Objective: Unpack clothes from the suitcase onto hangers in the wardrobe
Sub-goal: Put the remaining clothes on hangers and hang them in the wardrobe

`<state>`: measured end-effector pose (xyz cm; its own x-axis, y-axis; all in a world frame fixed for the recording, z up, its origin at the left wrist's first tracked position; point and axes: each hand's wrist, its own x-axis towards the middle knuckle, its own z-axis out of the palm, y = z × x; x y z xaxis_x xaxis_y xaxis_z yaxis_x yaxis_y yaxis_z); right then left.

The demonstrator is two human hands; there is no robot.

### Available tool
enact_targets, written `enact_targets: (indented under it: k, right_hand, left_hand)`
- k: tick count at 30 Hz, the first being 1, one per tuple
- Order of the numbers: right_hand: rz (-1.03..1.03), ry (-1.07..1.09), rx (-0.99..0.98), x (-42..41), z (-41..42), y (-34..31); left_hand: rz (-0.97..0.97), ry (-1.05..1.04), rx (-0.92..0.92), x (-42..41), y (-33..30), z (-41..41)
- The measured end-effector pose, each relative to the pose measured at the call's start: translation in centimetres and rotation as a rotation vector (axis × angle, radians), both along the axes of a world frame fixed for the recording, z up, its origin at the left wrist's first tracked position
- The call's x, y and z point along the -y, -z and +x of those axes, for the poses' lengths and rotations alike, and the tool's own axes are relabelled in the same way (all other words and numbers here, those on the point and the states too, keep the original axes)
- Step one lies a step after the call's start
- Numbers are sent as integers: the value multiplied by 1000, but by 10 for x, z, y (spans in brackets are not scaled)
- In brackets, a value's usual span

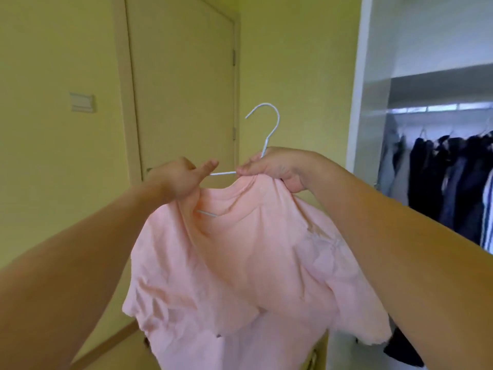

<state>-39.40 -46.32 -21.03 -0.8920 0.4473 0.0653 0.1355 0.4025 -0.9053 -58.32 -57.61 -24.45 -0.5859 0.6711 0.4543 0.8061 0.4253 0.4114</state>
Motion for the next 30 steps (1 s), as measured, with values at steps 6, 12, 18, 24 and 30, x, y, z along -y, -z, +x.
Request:
enact_targets:
  k: [6, 12, 18, 24, 30]
  right_hand:
    - [180, 284, -15, -12, 101, -46]
    - [361, 593, -123, -20, 225, -67]
    - [463, 789, -17, -56, 321, -61]
    - [514, 919, 250, -111, 409, -33]
    - [390, 964, 318, -191, 479, -1]
  left_hand:
    - [48, 417, 138, -56, -44, 80]
    - [76, 935, 192, -98, -58, 191]
    - [226, 1063, 64, -159, -42, 288]
    - [197, 1113, -5, -243, -13, 371]
    - [136, 1034, 95, -340, 26, 402]
